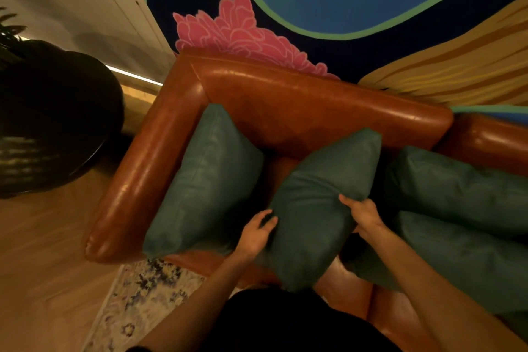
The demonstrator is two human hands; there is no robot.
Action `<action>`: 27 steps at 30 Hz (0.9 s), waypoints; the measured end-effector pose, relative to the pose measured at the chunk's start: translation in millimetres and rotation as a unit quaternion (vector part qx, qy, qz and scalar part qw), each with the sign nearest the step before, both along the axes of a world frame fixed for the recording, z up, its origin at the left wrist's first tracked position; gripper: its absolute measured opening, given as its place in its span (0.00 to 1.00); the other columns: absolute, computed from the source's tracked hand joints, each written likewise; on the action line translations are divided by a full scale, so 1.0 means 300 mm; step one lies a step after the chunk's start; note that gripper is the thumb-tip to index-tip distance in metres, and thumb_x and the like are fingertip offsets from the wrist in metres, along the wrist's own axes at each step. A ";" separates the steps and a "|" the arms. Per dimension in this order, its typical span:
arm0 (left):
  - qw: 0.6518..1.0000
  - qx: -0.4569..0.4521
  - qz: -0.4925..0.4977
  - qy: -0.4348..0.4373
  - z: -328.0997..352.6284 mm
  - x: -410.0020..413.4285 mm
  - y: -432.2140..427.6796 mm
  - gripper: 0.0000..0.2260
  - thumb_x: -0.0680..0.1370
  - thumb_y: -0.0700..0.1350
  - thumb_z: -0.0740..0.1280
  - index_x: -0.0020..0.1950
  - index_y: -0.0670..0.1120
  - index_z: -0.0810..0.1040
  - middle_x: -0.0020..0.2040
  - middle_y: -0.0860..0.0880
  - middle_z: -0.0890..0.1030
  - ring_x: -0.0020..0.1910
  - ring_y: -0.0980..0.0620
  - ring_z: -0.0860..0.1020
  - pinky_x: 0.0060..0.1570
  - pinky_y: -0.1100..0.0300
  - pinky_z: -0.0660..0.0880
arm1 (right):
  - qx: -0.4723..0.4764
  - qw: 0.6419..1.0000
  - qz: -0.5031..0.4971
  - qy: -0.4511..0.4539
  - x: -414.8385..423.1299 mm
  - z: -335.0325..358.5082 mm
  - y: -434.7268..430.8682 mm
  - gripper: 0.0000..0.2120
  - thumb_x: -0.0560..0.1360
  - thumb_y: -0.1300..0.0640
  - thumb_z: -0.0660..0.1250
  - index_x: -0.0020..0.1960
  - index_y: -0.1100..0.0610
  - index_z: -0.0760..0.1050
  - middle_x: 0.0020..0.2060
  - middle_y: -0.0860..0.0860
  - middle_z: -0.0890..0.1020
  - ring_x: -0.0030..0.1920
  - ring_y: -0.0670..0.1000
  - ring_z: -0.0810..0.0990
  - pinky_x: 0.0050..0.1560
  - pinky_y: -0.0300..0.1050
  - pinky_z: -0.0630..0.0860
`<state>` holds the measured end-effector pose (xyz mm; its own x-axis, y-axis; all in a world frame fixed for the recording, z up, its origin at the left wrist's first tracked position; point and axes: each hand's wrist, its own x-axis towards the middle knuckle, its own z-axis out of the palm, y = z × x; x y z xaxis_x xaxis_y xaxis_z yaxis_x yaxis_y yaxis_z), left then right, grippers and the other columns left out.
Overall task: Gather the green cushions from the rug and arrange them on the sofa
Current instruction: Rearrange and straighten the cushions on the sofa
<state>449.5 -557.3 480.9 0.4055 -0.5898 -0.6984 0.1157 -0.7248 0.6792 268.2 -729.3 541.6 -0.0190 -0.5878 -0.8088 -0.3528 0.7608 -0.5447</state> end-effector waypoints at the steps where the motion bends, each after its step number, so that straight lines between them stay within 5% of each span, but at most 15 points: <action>1: 1.000 0.010 0.020 0.010 -0.007 0.033 0.015 0.14 0.78 0.47 0.66 0.63 0.46 0.77 0.63 0.45 0.78 0.63 0.49 0.75 0.69 0.53 0.67 | 0.009 1.000 -0.013 -0.009 0.003 0.038 -0.036 0.12 0.75 0.57 0.70 0.57 0.57 0.75 0.50 0.57 0.81 0.44 0.57 0.80 0.45 0.58 0.79; 6: 0.988 0.024 0.152 0.016 -0.065 0.182 0.077 0.10 0.79 0.42 0.64 0.59 0.44 0.78 0.60 0.40 0.79 0.62 0.43 0.76 0.67 0.47 0.70 | 0.027 0.999 -0.031 -0.027 -0.032 0.237 -0.206 0.03 0.78 0.59 0.65 0.51 0.54 0.74 0.44 0.53 0.79 0.41 0.54 0.77 0.22 0.57 0.78; 9: 0.986 0.001 0.167 -0.012 -0.036 0.243 0.024 0.13 0.78 0.43 0.66 0.61 0.42 0.77 0.59 0.40 0.79 0.54 0.47 0.77 0.64 0.46 0.72 | 0.027 0.999 -0.013 -0.030 -0.036 0.314 -0.260 0.05 0.79 0.60 0.63 0.54 0.56 0.74 0.41 0.54 0.81 0.40 0.55 0.80 0.21 0.57 0.78; 13: 0.983 0.037 0.178 -0.013 0.042 0.279 -0.054 0.21 0.73 0.57 0.69 0.61 0.45 0.77 0.57 0.48 0.80 0.55 0.50 0.77 0.61 0.55 0.72 | 0.001 1.000 -0.004 -0.030 -0.035 0.392 -0.331 0.07 0.80 0.61 0.58 0.48 0.56 0.74 0.27 0.50 0.84 0.26 0.48 0.83 0.19 0.48 0.77; 17: 0.938 0.033 0.255 0.233 0.101 0.290 -0.063 0.19 0.74 0.60 0.66 0.60 0.51 0.74 0.54 0.51 0.78 0.56 0.48 0.75 0.54 0.49 0.74 | -0.030 0.998 -0.015 -0.057 -0.044 0.450 -0.391 0.08 0.81 0.60 0.57 0.50 0.57 0.75 0.28 0.50 0.85 0.27 0.47 0.84 0.21 0.44 0.77; 19: 0.923 0.011 0.263 0.279 0.088 0.294 -0.057 0.21 0.74 0.57 0.68 0.62 0.48 0.75 0.58 0.49 0.79 0.57 0.46 0.77 0.48 0.48 0.78 | -0.035 0.997 -0.016 -0.067 -0.039 0.467 -0.398 0.08 0.80 0.59 0.59 0.55 0.57 0.75 0.30 0.50 0.85 0.29 0.47 0.84 0.23 0.44 0.79; 22: 0.936 0.015 0.269 0.225 0.061 0.290 -0.041 0.15 0.73 0.54 0.71 0.53 0.45 0.79 0.57 0.46 0.80 0.55 0.44 0.78 0.44 0.48 0.79 | -0.045 0.997 -0.015 -0.068 -0.031 0.467 -0.406 0.18 0.77 0.58 0.64 0.67 0.56 0.70 0.39 0.50 0.87 0.33 0.49 0.86 0.27 0.50 0.81; 24: 0.942 0.031 0.271 0.195 0.041 0.291 -0.025 0.14 0.73 0.55 0.71 0.49 0.45 0.78 0.54 0.45 0.79 0.55 0.43 0.77 0.44 0.46 0.79 | -0.031 0.997 0.002 -0.070 -0.017 0.466 -0.386 0.16 0.79 0.57 0.62 0.66 0.55 0.71 0.35 0.50 0.86 0.32 0.49 0.85 0.26 0.52 0.81; 27: 0.970 0.101 0.190 0.112 0.010 0.301 0.018 0.21 0.73 0.56 0.70 0.57 0.42 0.77 0.57 0.44 0.78 0.56 0.41 0.77 0.40 0.46 0.81 | -0.015 0.997 0.047 -0.057 0.008 0.454 -0.334 0.14 0.79 0.57 0.62 0.65 0.54 0.71 0.38 0.51 0.86 0.37 0.52 0.85 0.25 0.53 0.80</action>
<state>539.8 -551.8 484.0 0.3915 -0.2697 -0.8798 0.5287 -0.7166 0.4550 270.6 -829.4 677.8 0.1282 -0.6068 -0.7845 -0.3569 0.7098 -0.6073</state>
